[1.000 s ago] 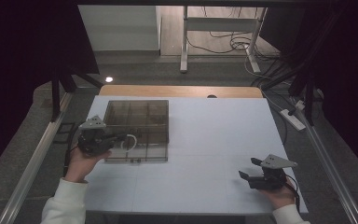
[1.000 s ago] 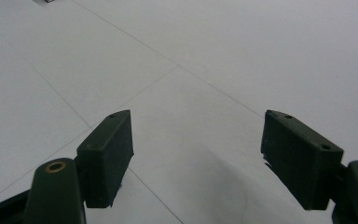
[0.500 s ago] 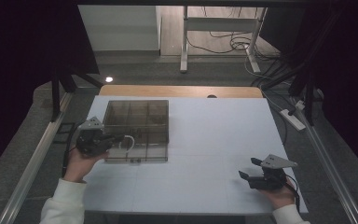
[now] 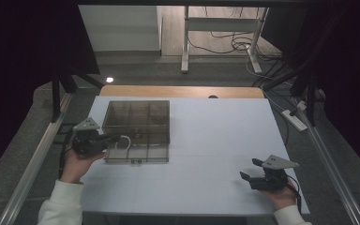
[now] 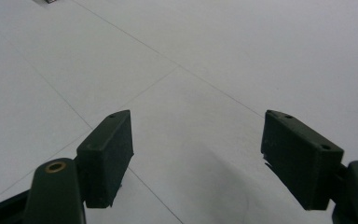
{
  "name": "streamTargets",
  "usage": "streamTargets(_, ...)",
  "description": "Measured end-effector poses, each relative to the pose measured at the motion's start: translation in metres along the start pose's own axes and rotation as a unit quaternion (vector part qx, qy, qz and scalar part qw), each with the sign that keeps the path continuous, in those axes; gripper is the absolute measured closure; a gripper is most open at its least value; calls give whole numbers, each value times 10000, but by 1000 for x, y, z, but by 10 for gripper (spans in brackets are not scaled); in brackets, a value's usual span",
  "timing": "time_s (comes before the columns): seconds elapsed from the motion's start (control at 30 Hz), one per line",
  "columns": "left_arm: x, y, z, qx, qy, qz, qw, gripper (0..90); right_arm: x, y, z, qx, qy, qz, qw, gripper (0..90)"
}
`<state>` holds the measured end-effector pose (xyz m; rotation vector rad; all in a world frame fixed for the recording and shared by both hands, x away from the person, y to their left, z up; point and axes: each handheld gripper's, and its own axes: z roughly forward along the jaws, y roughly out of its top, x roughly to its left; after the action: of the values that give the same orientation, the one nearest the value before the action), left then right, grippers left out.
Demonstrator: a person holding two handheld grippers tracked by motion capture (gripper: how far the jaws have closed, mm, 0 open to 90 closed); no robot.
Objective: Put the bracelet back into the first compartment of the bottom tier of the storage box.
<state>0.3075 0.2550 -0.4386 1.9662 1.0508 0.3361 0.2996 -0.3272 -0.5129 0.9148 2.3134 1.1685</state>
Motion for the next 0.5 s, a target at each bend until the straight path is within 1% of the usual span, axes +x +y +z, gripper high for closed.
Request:
streamTargets(0.37,9,-8,7,155,157,-100,9997,863,0,0,0,7,3,-11,10000,250)
streamTargets(0.47,11,-11,12,281,243,-95,9993,863,0,0,0,3,4,-7,10000,250)
streamTargets(0.5,12,-12,13,299,225,-106,9992,863,0,0,1,8,6,-7,10000,250)
